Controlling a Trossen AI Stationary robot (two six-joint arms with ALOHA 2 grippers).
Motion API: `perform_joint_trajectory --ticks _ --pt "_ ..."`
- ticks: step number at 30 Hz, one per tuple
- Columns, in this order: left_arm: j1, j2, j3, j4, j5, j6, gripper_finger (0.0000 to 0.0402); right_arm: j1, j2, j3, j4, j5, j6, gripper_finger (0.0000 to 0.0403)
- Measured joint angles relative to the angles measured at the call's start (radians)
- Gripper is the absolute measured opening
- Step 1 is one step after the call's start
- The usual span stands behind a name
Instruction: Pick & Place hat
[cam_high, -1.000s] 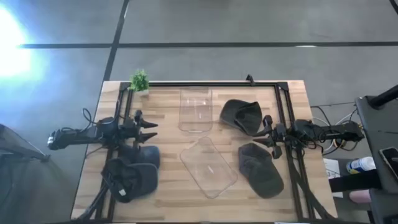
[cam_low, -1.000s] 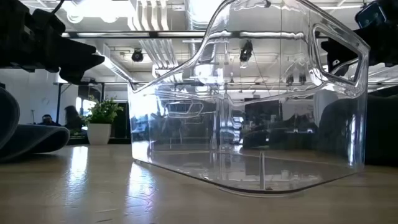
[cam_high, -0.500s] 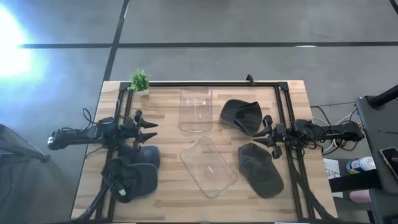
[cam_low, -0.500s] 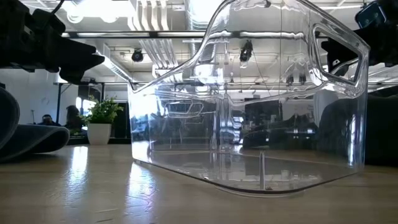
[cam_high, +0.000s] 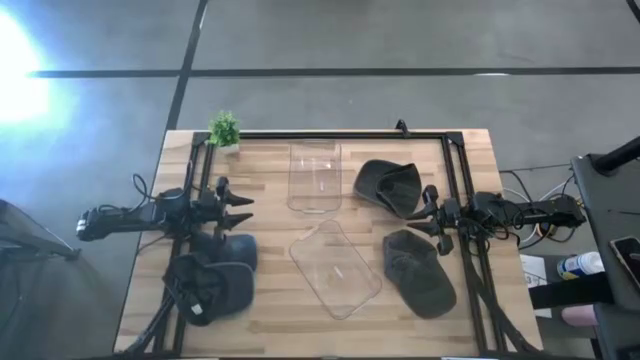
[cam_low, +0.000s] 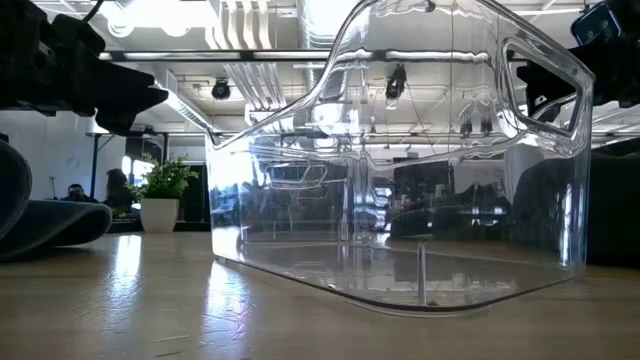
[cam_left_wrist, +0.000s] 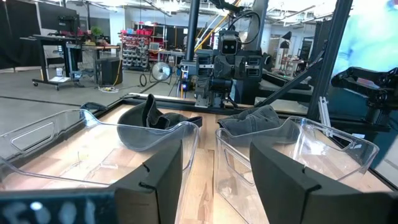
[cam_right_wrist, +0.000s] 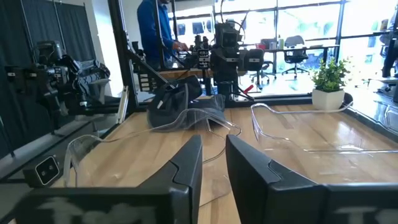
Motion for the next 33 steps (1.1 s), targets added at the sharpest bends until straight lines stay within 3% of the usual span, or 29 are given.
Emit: perform_joint_trajectory --ticks 13,24,33 --pt "0.000 0.000 0.000 0.000 0.000 0.000 0.0181 0.000 0.000 0.000 0.000 0.000 0.000 0.0082" --pt "0.000 0.000 0.000 0.000 0.000 0.000 0.0181 0.000 0.000 0.000 0.017 0.000 0.011 0.0069" --pt "0.000 0.000 0.000 0.000 0.000 0.000 0.0181 0.000 0.000 0.000 0.013 0.006 0.330 0.0077"
